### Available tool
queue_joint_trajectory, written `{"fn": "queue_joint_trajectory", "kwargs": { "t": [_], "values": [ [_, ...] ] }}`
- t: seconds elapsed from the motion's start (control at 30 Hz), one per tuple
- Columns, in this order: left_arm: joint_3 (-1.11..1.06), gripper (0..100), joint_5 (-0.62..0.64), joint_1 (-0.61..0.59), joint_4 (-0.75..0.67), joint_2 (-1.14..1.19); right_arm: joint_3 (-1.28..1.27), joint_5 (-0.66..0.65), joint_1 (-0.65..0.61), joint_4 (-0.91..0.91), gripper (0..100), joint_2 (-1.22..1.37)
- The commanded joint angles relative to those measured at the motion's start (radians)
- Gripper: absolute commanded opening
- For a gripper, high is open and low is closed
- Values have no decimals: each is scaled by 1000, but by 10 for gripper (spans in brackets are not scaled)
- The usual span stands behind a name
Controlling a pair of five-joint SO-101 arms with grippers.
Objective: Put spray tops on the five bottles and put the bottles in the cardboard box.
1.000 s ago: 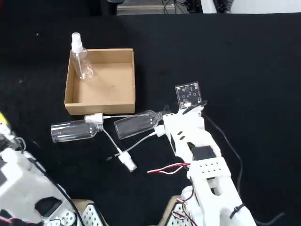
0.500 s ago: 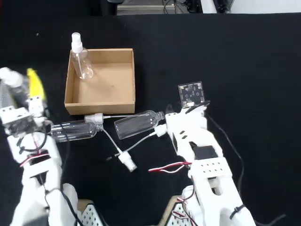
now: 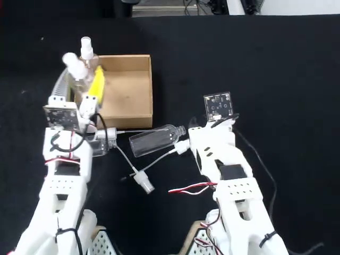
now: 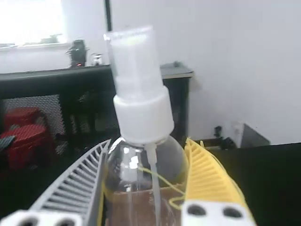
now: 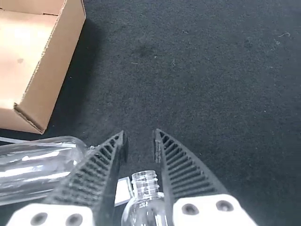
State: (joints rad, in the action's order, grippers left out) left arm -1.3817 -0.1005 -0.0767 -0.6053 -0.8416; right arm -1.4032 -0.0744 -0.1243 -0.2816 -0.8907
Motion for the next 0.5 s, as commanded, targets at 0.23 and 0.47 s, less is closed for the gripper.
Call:
{"fn": "queue_joint_trajectory", "kwargs": {
  "t": [0.23, 0.47],
  "values": [
    [177, 30, -5, 243, -137, 198, 21, 0, 132, 80, 80, -41],
    [395, 30, 2, 260, -140, 509, 22, 0, 132, 80, 80, -41]
  ]
}}
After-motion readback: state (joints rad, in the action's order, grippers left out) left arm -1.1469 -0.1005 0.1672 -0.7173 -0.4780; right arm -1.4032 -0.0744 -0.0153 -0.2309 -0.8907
